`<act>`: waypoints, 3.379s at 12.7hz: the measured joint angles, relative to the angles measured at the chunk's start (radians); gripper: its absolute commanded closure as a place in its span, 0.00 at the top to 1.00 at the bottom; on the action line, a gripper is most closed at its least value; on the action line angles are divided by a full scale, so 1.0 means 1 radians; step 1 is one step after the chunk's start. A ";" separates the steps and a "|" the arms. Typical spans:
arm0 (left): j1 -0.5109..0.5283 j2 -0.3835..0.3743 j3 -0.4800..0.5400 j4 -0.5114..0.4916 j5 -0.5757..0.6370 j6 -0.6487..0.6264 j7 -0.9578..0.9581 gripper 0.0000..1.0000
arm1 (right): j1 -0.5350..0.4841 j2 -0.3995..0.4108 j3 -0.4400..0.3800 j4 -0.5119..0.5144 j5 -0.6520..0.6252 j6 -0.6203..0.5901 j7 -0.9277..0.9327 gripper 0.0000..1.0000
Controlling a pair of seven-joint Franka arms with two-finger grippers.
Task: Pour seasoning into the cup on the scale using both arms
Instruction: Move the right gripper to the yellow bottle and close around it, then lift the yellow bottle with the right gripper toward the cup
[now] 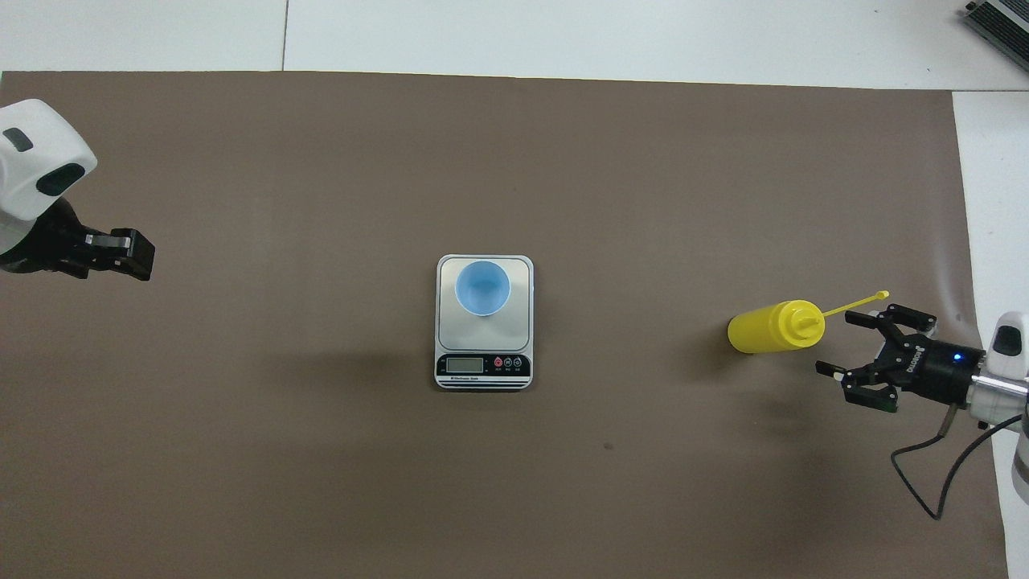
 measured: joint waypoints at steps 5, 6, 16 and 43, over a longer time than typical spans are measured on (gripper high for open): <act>0.000 -0.048 0.000 -0.002 0.000 -0.001 0.000 0.79 | 0.027 0.039 0.005 -0.011 0.112 -0.028 -0.118 1.00; 0.000 -0.059 0.000 -0.002 -0.003 -0.002 0.000 0.79 | 0.027 0.045 0.005 -0.016 0.140 -0.039 -0.135 1.00; 0.001 -0.086 -0.001 -0.003 -0.042 -0.006 -0.039 1.00 | 0.088 0.148 0.009 -0.022 0.334 -0.062 -0.257 1.00; 0.004 -0.086 -0.001 -0.006 -0.043 -0.007 -0.041 1.00 | 0.630 0.055 0.019 0.068 0.276 0.453 0.043 0.00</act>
